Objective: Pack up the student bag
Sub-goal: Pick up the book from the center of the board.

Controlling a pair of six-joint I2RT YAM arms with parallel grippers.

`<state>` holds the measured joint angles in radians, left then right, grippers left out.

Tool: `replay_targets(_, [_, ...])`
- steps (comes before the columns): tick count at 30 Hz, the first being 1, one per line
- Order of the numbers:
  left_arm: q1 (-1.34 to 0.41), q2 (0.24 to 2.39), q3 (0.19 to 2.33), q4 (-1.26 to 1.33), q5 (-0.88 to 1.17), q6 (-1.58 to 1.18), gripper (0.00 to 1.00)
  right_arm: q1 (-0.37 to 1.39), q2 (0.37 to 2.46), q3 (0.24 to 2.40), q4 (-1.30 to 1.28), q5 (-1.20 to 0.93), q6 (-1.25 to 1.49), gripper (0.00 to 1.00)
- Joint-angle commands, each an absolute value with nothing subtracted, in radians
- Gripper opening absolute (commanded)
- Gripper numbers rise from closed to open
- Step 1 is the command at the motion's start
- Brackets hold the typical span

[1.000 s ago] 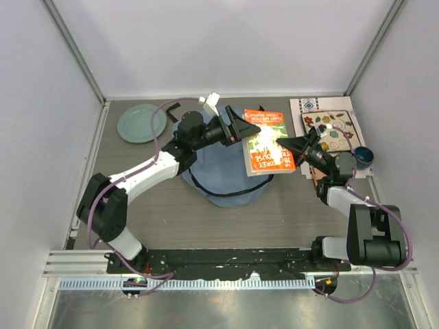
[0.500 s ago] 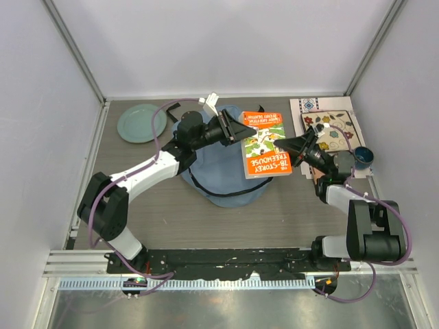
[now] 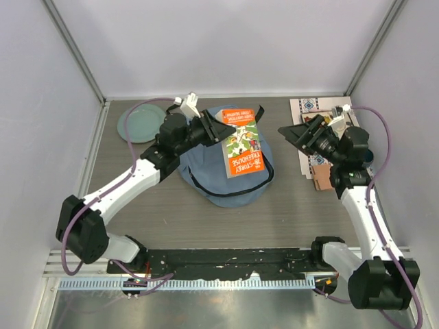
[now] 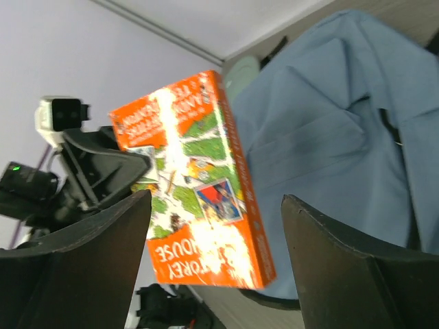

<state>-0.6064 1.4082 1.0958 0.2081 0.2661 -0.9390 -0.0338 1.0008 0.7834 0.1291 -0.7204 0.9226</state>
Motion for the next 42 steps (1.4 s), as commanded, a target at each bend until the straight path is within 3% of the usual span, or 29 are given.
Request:
replay_targets(1, [-0.598, 1.307, 1.074, 0.227, 0.144, -0.89, 0.0, -0.035, 0.959, 0.764, -0.121, -0.586, 0.797, 0.83])
replay_targets(5, [-0.598, 1.188, 0.985, 0.304, 0.029, -0.897, 0.0, -0.032, 0.867, 0.602, 0.149, -0.595, 1.002, 0.85])
replay_targets(9, [-0.597, 1.106, 0.907, 0.357, -0.084, -0.913, 0.0, 0.0, 0.806, 0.555, 0.205, -0.562, 1.065, 0.85])
replay_targets(19, [-0.597, 1.009, 0.759, 0.544, -0.279, -1.063, 0.0, 0.337, 0.776, 0.459, 0.346, -0.301, 1.193, 0.85])
replay_targets(26, [-0.6, 1.055, 0.744, 0.635, -0.262, -1.16, 0.0, 0.544, 0.937, 0.456, 0.53, -0.216, 1.247, 0.85])
replay_targets(42, [-0.609, 1.032, 0.706, 0.637, -0.287, -1.189, 0.0, 0.597, 1.069, 0.483, 0.765, -0.21, 1.292, 0.85])
